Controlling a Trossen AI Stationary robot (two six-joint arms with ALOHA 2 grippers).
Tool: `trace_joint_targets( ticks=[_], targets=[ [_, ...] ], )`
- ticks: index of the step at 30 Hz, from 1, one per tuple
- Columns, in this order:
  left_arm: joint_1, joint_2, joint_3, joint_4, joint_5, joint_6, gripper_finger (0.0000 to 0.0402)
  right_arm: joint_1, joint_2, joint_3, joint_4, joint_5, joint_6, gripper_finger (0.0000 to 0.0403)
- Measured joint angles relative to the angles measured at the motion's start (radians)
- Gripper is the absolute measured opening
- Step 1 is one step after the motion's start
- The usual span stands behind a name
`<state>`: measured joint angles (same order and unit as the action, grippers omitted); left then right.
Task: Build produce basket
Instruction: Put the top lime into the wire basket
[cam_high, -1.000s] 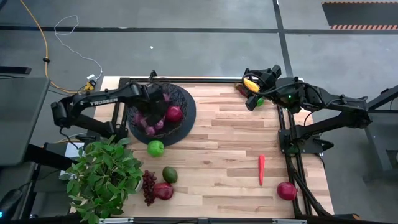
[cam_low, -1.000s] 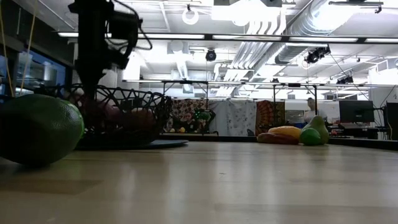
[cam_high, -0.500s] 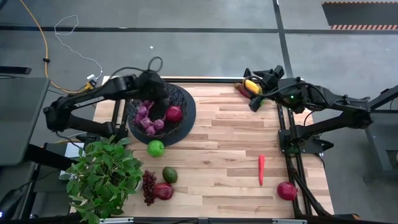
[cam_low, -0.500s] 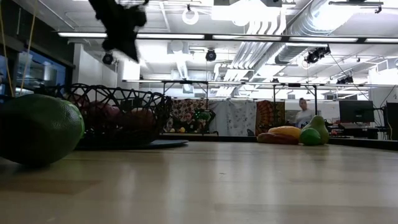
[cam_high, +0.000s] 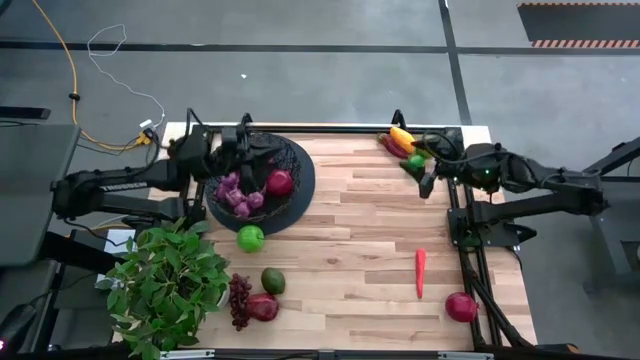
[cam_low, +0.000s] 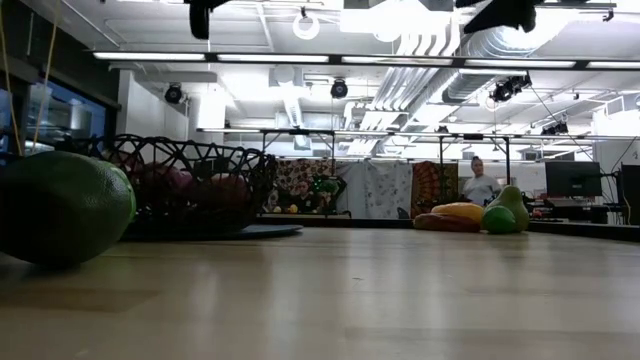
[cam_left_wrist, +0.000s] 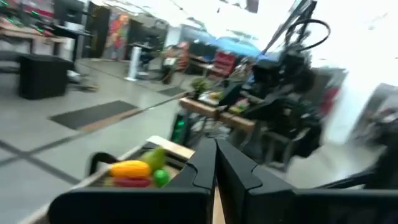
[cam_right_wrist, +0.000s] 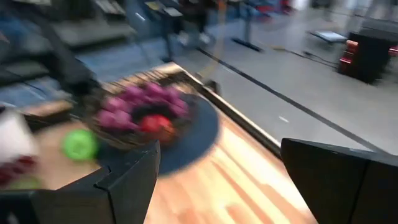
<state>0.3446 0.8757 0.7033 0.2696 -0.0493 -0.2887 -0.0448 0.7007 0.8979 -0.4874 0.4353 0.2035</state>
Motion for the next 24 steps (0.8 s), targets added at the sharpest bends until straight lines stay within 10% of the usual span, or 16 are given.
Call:
trace_joint_targets(
  ticks=[8,24],
  targets=[
    [-0.054,-0.029,-0.106,0.048,0.015,-0.085,0.0,0.001,-0.01,-0.162,0.291,-0.131,0.012,0.0317],
    [-0.011,-0.029,-0.106,0.046,0.115,0.004,0.0064,-0.001,0.052,-0.132,0.306,-0.029,0.088,0.0317]
  ],
)
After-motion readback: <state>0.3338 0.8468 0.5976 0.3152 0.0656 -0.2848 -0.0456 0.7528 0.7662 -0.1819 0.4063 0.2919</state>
